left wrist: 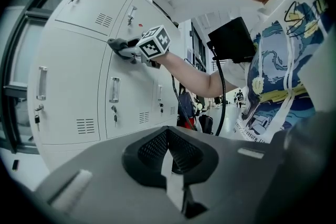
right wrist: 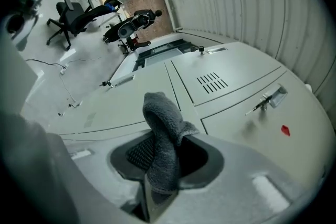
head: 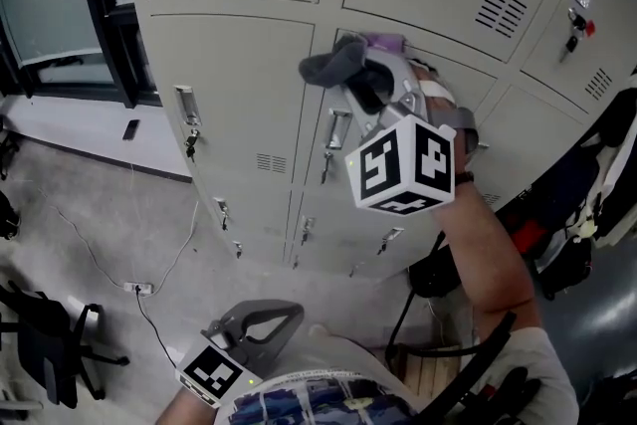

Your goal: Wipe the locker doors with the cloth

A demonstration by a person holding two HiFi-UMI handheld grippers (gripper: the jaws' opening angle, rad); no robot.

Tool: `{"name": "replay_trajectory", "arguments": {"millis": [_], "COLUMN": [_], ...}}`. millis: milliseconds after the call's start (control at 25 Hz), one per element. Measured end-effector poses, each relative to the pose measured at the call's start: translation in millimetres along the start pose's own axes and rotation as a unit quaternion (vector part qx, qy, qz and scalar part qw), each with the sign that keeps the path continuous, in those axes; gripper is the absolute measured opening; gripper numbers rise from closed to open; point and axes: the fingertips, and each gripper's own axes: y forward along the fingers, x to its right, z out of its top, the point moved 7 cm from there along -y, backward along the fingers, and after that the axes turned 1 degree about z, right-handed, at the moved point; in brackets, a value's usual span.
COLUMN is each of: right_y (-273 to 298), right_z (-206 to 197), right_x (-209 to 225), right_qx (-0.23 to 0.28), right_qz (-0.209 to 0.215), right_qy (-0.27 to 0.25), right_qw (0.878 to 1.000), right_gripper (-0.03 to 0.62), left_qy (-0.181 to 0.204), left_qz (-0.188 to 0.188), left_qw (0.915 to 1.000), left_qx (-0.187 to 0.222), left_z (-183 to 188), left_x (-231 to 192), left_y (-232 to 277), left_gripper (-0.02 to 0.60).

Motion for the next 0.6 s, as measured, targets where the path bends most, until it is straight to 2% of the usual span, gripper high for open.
{"name": "replay_trajectory", "arguments": {"millis": [160,480,600], "right_y": [15.1,27.4,29.2], "right_z": [-4.0,-28.3,-33.5], "right_x": [-10.0,-82.9,-101.2], "right_qx": [-0.014,-0.037,-0.038], "right_qz": [0.010,0.083,0.075], "right_qy": [-0.006,-0.006,-0.020], "right_qw": [1.000,0.996,0.996], "right_gripper": [0.114,0.113,0.112], "left_qy": [0.000,-0.009,-0.008], "left_qz": [0.008,0.014,0.013], "left_qw": [1.0000,0.9998,0.9999], "left_qx": [-0.001,-0.005,-0.005], "left_z": [-0.6,-3.3,-3.4], "left_x": [-1.8,-4.0,-3.8], "left_y": [-3.6,-5.3,-4.3], "left_gripper": [0.003,0.003,0.003]}}
